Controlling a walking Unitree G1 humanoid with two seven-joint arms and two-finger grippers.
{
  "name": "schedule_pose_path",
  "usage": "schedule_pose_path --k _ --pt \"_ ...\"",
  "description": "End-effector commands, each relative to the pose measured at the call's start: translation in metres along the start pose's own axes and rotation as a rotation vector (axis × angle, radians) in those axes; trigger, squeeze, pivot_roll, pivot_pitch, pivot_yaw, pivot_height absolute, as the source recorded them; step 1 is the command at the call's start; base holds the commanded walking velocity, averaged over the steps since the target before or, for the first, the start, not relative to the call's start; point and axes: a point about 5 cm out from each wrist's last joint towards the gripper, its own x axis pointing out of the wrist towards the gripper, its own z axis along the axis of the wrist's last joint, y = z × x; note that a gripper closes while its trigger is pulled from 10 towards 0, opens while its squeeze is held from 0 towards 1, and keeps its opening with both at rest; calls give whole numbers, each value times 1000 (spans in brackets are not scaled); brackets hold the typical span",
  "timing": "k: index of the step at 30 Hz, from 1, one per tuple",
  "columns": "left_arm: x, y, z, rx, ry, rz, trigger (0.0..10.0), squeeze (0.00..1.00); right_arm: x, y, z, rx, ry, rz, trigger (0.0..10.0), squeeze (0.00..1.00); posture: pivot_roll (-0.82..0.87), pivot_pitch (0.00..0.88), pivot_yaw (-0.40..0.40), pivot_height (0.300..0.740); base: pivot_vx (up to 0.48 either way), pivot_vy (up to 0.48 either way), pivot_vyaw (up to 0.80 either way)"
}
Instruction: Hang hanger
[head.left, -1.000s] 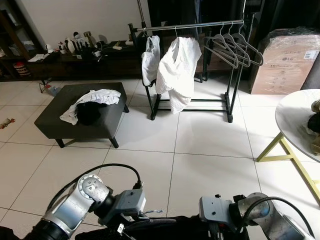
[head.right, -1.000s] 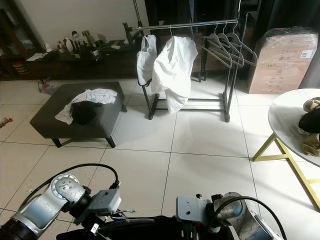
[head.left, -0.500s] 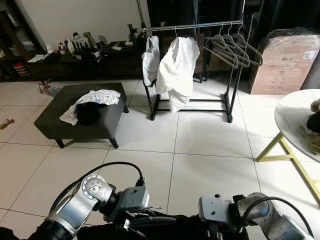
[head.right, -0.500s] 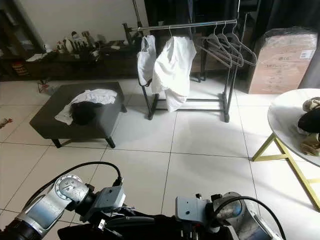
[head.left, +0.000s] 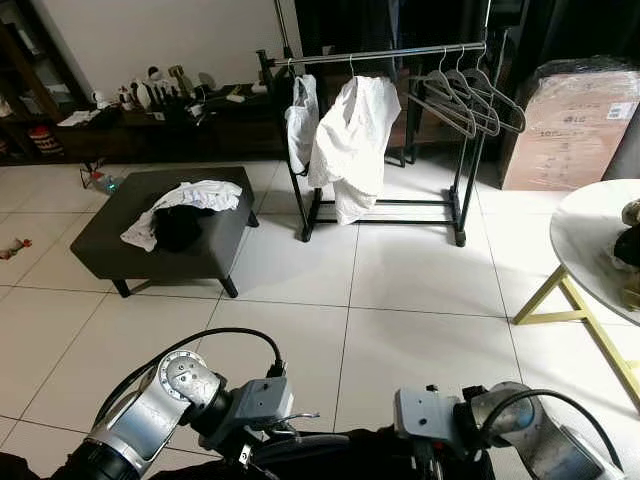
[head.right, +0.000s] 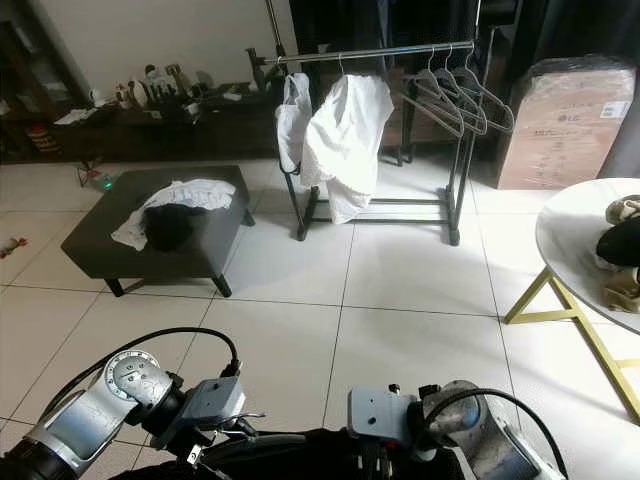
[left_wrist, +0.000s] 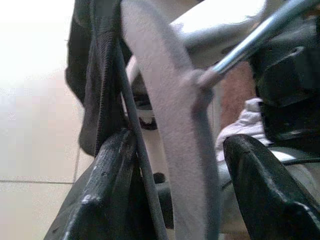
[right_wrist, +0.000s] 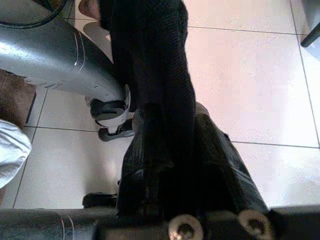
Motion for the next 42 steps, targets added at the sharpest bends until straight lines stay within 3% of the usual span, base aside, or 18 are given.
schedule_pose_path --k 1,3,4,5,6,7,8,42 --pt "0 -2 -6 -20 28 19 10000 0 0 -5 16 -42 -57 -20 0 0 -126 85 130 740 0 0 0" --pt "0 3 -7 -25 34 68 10000 0 0 -5 16 -40 -57 -22 0 0 -126 85 129 740 0 0 0" --pt "0 6 -7 -26 40 90 7608 0 0 -5 15 -40 -55 -22 0 0 -126 85 129 740 0 0 0" --pt "0 6 -7 -26 40 90 7608 0 0 -5 15 -40 -55 -22 0 0 -126 85 129 740 0 0 0" --pt "0 7 -7 -27 44 101 4510 0 0 -5 15 -39 -54 -21 0 0 -127 86 129 740 0 0 0" --pt "0 8 -7 -29 45 108 3608 0 0 -5 15 -38 -54 -21 0 0 -126 86 129 740 0 0 0" --pt "-1 9 -7 -29 45 114 157 0 -1 -5 15 -38 -53 -21 0 0 -127 87 129 740 0 0 0" --pt "-2 19 -7 14 67 211 0 0 3 -2 8 -8 -37 -10 0 0 -119 97 129 740 0 0 0"
